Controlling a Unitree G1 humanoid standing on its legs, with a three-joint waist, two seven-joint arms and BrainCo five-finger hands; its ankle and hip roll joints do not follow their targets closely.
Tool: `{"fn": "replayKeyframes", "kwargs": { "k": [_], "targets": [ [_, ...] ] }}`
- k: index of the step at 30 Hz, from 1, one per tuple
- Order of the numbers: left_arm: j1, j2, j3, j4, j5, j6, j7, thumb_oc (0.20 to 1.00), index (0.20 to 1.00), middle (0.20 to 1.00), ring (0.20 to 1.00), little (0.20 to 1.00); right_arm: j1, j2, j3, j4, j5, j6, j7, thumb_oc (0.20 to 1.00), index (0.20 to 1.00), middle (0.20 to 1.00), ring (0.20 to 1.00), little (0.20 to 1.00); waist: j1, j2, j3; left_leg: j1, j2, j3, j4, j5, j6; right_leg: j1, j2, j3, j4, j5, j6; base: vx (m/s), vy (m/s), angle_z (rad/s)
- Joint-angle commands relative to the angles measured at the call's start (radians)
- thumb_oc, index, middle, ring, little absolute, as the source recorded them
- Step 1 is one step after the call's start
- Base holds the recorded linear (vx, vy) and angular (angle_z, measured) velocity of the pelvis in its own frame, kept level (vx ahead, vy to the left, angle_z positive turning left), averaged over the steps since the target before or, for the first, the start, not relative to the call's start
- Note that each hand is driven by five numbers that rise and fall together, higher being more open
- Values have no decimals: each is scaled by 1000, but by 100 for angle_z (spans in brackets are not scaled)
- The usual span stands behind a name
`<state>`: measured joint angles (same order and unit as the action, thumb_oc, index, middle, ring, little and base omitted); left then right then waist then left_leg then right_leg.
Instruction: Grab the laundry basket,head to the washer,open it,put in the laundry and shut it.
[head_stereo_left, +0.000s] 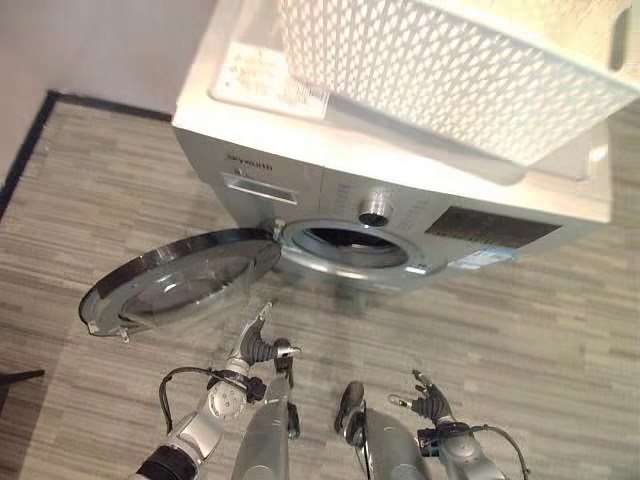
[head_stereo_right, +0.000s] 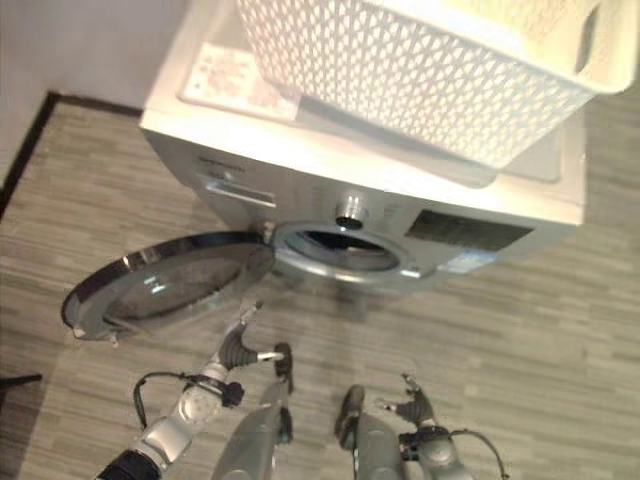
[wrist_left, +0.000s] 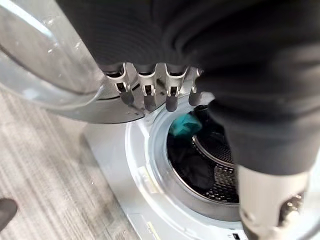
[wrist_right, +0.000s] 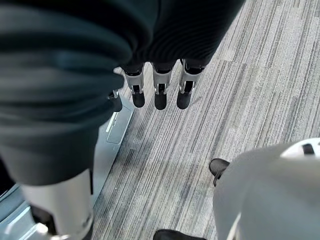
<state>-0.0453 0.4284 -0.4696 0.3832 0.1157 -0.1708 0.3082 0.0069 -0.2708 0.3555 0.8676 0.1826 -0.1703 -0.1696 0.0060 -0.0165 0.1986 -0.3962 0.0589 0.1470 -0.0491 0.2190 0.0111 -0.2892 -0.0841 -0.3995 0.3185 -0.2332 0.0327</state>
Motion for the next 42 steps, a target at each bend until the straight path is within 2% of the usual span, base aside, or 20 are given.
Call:
{"fn": "replayKeyframes", "kwargs": {
  "k": [1,2,4,5,8,9,11,12,13,15,18,19,20,23,24,25,28,34,39,42],
  "targets": [
    [-38,-13,68,-5,0,-31,26,1000,1000,1000,1000,1000,15,-51,-31,-16,6,2,5,1000,1000,1000,1000,1000,7,-22,35,41,-17,37,85,-118,-31,170,76,-5,-173,-9,-39,-6,0,22],
    [-37,-13,68,-6,1,-30,26,1000,1000,1000,1000,1000,16,-51,-31,-16,6,2,5,1000,1000,1000,1000,1000,6,-22,36,39,-17,36,94,-124,-31,173,76,-6,-175,-10,-38,11,17,37],
    [-24,-18,102,-9,6,-33,46,1000,1000,1000,1000,1000,15,-48,-46,-1,6,4,-2,1000,1000,1000,1000,1000,11,-31,13,53,-46,59,180,-201,-11,212,56,-27,-191,-3,-29,116,103,55],
    [12,-9,137,-35,15,-37,55,1000,1000,1000,1000,1000,19,-39,-62,12,-1,9,0,1000,1000,1000,1000,1000,18,-24,-30,114,-59,68,166,-237,-4,243,48,-36,-199,5,-9,299,196,63],
    [71,11,191,-86,27,-32,60,1000,1000,1000,1000,1000,18,-23,-76,45,-30,25,3,1000,1000,1000,1000,1000,30,-22,-77,210,-87,60,108,-251,8,287,23,-35,-172,81,54,277,188,26],
    [74,12,192,-88,28,-31,59,1000,1000,1000,1000,1000,18,-23,-75,46,-31,24,3,1000,1000,1000,1000,1000,30,-22,-76,216,-88,61,103,-250,10,290,22,-34,-172,82,57,190,179,16],
    [112,25,230,-135,33,-20,63,1000,1000,1000,1000,1000,-15,1,-79,120,-45,37,3,1000,1000,1000,1000,1000,50,-12,-96,288,-110,55,44,-256,36,291,-18,-34,-38,172,124,241,310,-5],
    [133,35,247,-166,43,-16,62,1000,1000,1000,1000,1000,-27,17,-74,139,-55,48,9,1000,1000,1000,1000,1000,42,5,-94,357,-119,40,2,-265,62,252,-37,-5,135,219,167,257,369,-24],
    [134,43,250,-169,55,-11,63,1000,1000,1000,1000,1000,-34,22,-75,150,-57,53,9,1000,1000,1000,1000,1000,36,15,-90,377,-123,33,-7,-264,72,230,-39,20,207,238,185,152,275,-9],
    [132,50,260,-174,68,-6,69,1000,1000,1000,1000,1000,-41,28,-74,148,-62,56,8,1000,1000,1000,1000,1000,35,29,-85,382,-112,42,-12,-240,78,202,-40,19,253,250,167,42,101,31],
    [109,68,290,-185,121,5,81,1000,1000,1000,1000,1000,-48,49,-89,155,-53,58,7,1000,1000,1000,1000,1000,40,53,-96,415,-86,1,-35,-258,52,183,-127,21,168,165,144,188,23,37],
    [101,70,292,-184,129,6,82,1000,1000,1000,1000,1000,-46,50,-91,151,-51,59,7,1000,1000,1000,1000,1000,40,54,-96,417,-79,-7,-35,-263,46,185,-152,21,126,174,141,46,-131,54],
    [82,72,296,-177,156,9,94,1000,1000,1000,1000,1000,-38,60,-94,153,-50,66,7,1000,1000,1000,1000,1000,40,48,-103,412,-69,-19,-35,-263,40,208,-197,24,-15,239,132,20,-112,55],
    [60,81,297,-162,194,19,110,1000,1000,1000,1000,1000,-32,65,-97,160,-48,69,10,1000,1000,1000,1000,1000,34,39,-111,416,-69,-33,-38,-271,37,216,-214,55,-65,306,152,54,-72,48],
    [59,81,297,-162,194,19,110,1000,1000,1000,1000,1000,-32,66,-97,160,-48,69,10,1000,1000,1000,1000,1000,34,39,-111,416,-70,-33,-38,-270,38,217,-213,55,-67,307,152,64,-114,48],
    [18,104,298,-138,257,42,132,1000,1000,1000,1000,1000,-37,72,-99,160,-44,71,15,1000,1000,1000,1000,1000,27,16,-116,413,-78,-43,-38,-273,34,243,-204,75,-92,345,164,61,-116,49],
    [16,123,317,-148,277,54,129,1000,1000,1000,1000,1000,-41,77,-94,173,-58,76,20,1000,1000,1000,1000,1000,36,-4,-131,411,-86,-47,-38,-282,30,268,-195,51,-115,353,172,40,-90,31],
    [42,154,392,-142,288,69,153,1000,1000,1000,1000,1000,-53,88,-72,181,-80,69,33,1000,1000,1000,1000,1000,73,-35,-130,383,-56,-37,-38,-258,1,290,-133,6,-163,257,153,-45,-185,-22],
    [36,124,389,-50,245,70,143,1000,1000,1000,1000,1000,-63,59,-55,181,-85,65,40,1000,1000,1000,1000,1000,80,-45,-116,311,8,-29,-38,-169,-66,328,-56,-3,-309,182,104,-184,-263,-8],
    [-54,91,354,42,219,73,153,1000,1000,1000,1000,1000,-109,14,-38,199,-111,62,26,1000,1000,1000,1000,1000,75,-14,-91,198,58,-45,-38,-65,-162,340,-36,-29,-406,156,88,-313,-132,14]
  ]
}}
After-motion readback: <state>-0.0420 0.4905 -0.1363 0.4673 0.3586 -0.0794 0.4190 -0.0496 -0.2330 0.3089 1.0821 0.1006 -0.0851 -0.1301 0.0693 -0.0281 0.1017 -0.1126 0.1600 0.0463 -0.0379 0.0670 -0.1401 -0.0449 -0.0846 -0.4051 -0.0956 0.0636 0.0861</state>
